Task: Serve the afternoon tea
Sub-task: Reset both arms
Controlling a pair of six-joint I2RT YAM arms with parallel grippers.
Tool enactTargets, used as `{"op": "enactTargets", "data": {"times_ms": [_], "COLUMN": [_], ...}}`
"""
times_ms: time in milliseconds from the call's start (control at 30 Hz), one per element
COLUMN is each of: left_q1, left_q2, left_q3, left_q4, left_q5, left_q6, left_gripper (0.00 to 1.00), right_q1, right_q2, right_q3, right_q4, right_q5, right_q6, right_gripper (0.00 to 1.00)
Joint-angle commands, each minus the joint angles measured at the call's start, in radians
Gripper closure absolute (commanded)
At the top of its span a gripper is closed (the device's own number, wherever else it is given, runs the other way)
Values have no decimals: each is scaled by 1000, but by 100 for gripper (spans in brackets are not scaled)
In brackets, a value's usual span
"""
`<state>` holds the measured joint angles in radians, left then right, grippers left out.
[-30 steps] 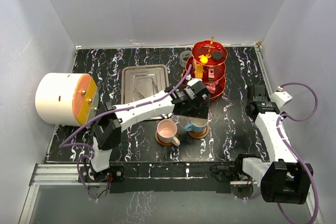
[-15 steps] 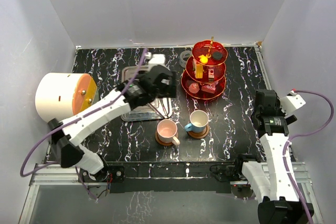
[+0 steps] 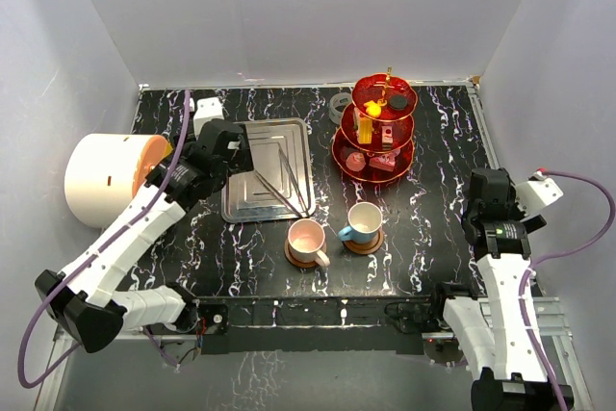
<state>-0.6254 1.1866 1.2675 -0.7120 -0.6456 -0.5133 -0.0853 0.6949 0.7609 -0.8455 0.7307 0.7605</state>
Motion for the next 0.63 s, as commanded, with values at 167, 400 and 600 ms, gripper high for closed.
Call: {"op": "enactTargets", "data": {"times_ms": [167,400,600], "left_q1": [3,3,3], "left_q2": [-88,-130,-131], "left_q3": [-37,-47,-50], "left_q4": [-22,13,8], "left_q5": [-112,-130,-134], "left_q6": [-29,-22,-37], "left_gripper": [1,1,1], "right_q1": [18,31,36], "right_q2": [18,51,68], "right_q3": [113,189,228], "right_q4": [23,23,23], "right_q5": [25,25,25], "right_q6": [4,4,4], "right_gripper": [15,15,15]}}
